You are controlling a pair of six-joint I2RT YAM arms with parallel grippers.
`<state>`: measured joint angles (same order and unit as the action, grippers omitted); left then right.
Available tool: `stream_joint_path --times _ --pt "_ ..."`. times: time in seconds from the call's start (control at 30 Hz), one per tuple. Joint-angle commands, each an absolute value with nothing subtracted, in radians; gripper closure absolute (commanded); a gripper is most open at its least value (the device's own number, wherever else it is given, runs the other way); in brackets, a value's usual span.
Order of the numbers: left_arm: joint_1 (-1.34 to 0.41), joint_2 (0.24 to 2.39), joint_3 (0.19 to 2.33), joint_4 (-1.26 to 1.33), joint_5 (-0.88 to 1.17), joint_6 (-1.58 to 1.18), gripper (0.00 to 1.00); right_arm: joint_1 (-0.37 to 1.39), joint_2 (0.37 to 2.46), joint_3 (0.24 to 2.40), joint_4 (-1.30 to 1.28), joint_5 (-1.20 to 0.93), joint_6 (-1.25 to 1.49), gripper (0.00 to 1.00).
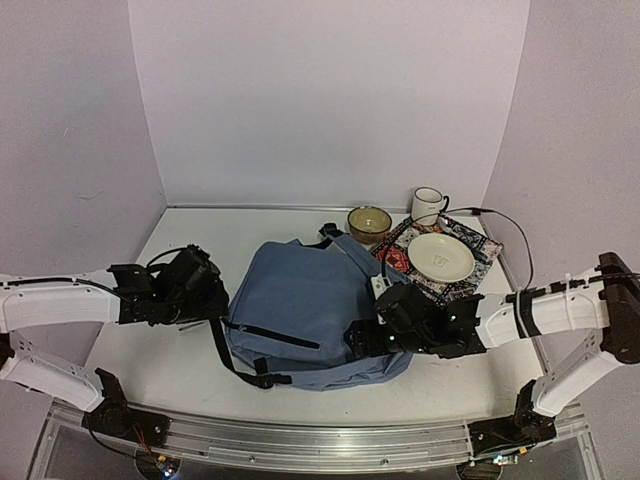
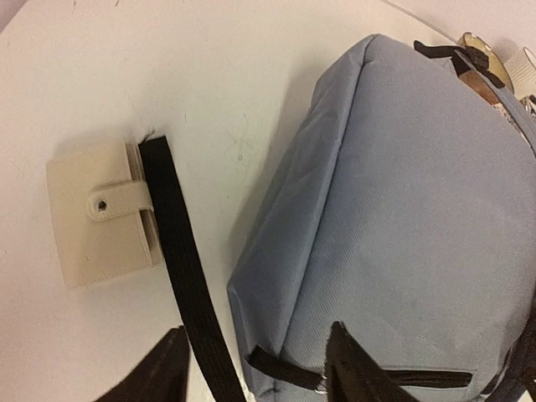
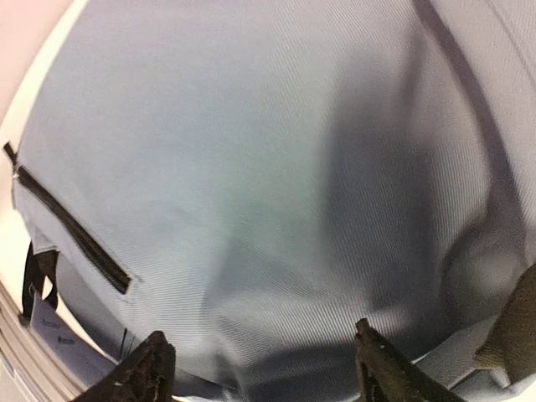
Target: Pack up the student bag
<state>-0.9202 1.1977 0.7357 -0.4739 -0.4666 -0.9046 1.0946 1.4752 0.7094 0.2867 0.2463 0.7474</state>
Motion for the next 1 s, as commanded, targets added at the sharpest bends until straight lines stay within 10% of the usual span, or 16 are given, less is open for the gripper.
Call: stream_joint_path --times 0.0,0.4,0.97 --pt "-0.807 1.186 0.788 -0.486 -0.442 -0.845 0.33 1.091 1.411 0.768 0.225 0.239 0.632 0.21" --pt "-0.420 1.305 0.789 -0.500 -0.305 -0.779 0.16 1.092 1.372 0.805 0.196 0.261 0.554 0.05" --pt "-0.415 1.624 0.894 -0.535 -0.227 -0.745 0.06 1.092 1.356 0.784 0.218 0.319 0.509 0.02"
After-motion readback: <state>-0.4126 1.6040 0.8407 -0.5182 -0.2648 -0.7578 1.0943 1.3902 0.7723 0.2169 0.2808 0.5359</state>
